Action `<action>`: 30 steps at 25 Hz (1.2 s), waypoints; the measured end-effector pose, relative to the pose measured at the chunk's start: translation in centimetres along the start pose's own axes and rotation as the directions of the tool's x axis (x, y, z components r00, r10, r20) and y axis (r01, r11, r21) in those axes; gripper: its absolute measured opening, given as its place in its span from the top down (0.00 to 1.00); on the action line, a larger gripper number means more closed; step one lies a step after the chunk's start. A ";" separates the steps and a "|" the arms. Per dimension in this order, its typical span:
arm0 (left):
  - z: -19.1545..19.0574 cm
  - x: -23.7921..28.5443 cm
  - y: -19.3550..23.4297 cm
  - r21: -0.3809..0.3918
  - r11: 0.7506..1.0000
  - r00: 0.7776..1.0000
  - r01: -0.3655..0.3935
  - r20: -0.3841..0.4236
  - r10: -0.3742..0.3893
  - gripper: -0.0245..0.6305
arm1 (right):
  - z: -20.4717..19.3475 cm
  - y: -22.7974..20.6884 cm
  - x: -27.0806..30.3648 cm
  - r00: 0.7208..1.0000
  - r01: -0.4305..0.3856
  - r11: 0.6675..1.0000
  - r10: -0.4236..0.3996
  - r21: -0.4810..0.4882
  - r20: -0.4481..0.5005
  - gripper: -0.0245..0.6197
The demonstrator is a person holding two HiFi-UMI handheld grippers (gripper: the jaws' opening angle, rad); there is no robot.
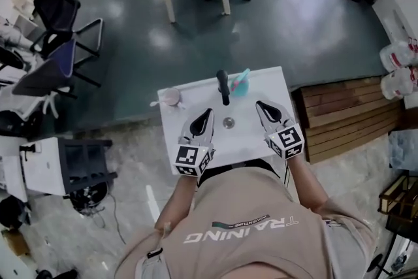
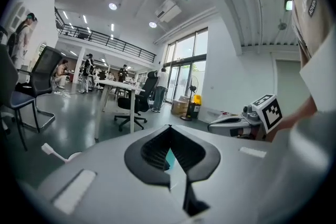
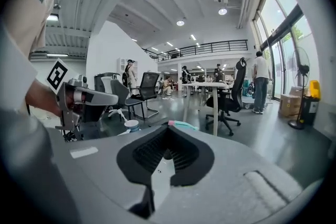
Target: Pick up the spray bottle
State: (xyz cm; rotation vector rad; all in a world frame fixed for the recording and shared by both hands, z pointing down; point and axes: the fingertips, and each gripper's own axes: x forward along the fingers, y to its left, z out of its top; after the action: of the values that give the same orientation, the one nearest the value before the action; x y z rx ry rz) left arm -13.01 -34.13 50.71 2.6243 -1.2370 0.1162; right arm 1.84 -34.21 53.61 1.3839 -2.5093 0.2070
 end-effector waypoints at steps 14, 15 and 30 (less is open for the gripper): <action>-1.3 -0.2 0.0 -0.052 0.999 1.000 0.003 -0.029 -0.005 0.94 | 0.0 -1.2 -0.1 0.999 0.037 0.999 -0.037 -0.016 -0.026 0.96; -1.3 -0.3 -0.1 -0.051 0.999 0.999 -0.005 -0.032 0.003 0.94 | 0.0 -1.2 0.2 0.999 0.024 1.000 -0.025 -0.014 -0.027 0.94; -2.4 -1.3 0.3 -0.064 0.988 0.988 -0.138 -0.085 0.133 0.94 | -4.0 -5.4 7.1 0.997 -0.031 0.999 0.029 -0.029 -0.076 0.68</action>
State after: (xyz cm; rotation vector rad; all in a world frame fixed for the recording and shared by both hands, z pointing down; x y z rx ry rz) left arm -14.05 -32.74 52.85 2.4511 -1.3657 0.1968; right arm 3.44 -41.80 59.58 1.3030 -2.4630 0.2224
